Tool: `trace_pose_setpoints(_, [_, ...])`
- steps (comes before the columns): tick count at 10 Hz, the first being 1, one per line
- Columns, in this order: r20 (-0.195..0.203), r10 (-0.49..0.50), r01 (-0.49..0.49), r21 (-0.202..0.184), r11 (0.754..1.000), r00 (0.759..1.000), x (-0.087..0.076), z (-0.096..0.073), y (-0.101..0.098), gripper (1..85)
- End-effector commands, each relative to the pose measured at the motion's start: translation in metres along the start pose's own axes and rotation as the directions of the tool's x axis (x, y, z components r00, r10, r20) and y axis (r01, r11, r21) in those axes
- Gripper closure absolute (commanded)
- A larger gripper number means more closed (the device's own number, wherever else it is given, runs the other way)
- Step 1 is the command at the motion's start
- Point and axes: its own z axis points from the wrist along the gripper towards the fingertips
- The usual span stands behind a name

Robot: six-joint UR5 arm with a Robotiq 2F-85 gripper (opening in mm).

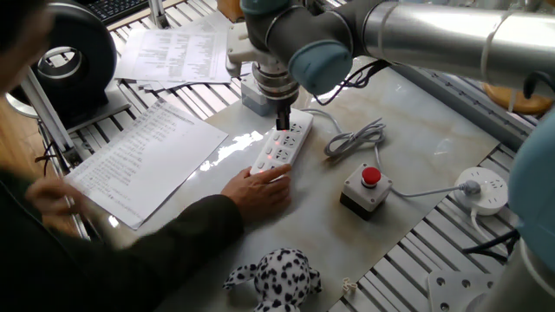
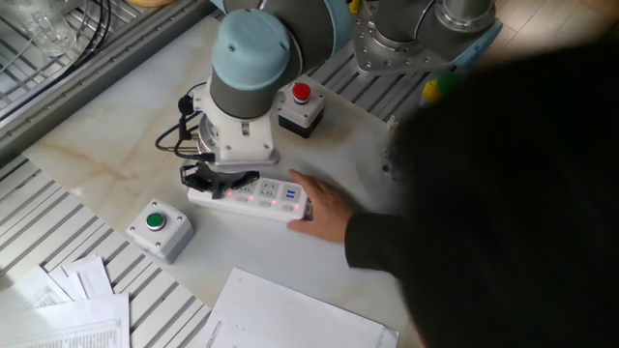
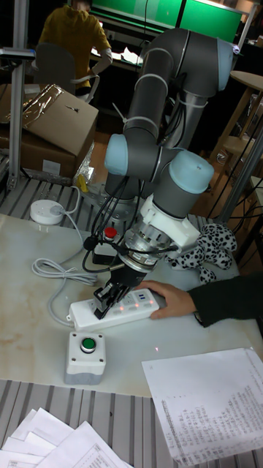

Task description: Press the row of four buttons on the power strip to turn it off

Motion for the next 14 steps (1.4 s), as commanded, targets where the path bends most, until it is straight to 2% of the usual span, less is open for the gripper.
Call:
trace_pose_setpoints(1, [-0.041,0.013,-0.013,0.002,1.0,0.999,-0.001,-0.031,0.008,84.7])
trace_pose_setpoints(2, [-0.02,0.028,-0.029,-0.027,0.999,0.999,-0.003,-0.032,0.014,84.7])
trace_pose_setpoints(4, [-0.019,0.034,-0.035,-0.026,0.999,0.999,-0.004,-0.028,0.016,84.7])
trace_pose_setpoints(6, [0.0,0.058,-0.058,-0.045,0.997,0.998,-0.011,-0.023,0.025,84.7])
trace_pose_setpoints(10, [0.02,0.048,-0.047,-0.02,0.999,0.999,-0.018,-0.01,0.016,84.7])
trace_pose_setpoints(12, [0.024,0.027,-0.027,-0.004,1.0,0.999,-0.015,-0.005,0.008,84.7])
trace_pose_setpoints(14, [0.029,0.021,-0.021,-0.006,1.0,0.999,-0.013,-0.002,0.008,84.7])
